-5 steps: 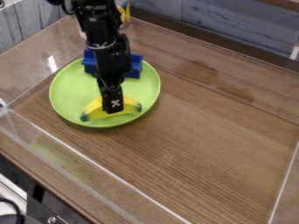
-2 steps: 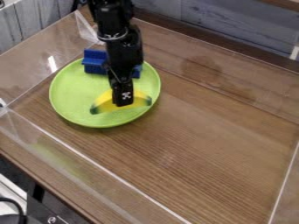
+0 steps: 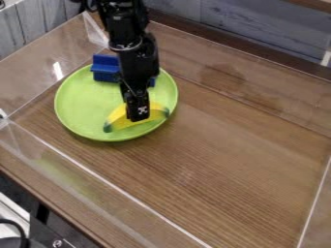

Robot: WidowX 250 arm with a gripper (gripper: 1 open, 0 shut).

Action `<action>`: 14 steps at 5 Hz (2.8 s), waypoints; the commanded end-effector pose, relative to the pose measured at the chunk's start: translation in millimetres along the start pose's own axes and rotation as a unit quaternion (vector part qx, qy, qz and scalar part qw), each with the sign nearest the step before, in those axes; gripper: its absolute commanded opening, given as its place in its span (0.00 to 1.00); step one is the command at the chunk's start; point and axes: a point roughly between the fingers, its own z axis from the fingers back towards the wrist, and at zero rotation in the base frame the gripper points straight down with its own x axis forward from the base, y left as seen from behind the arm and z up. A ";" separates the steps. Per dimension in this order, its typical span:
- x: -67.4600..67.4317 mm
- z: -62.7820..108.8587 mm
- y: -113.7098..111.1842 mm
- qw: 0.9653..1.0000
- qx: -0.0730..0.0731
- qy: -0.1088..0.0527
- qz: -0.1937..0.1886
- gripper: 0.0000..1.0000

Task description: Remove the banana from inside the green plate and put it on the table

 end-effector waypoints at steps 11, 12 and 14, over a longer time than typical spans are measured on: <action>29.8 57.4 -41.6 0.994 0.008 -0.011 0.104 0.00; 40.7 49.4 -48.2 0.996 0.002 -0.011 0.084 0.00; 56.9 23.6 -69.5 0.998 -0.008 -0.014 0.068 0.00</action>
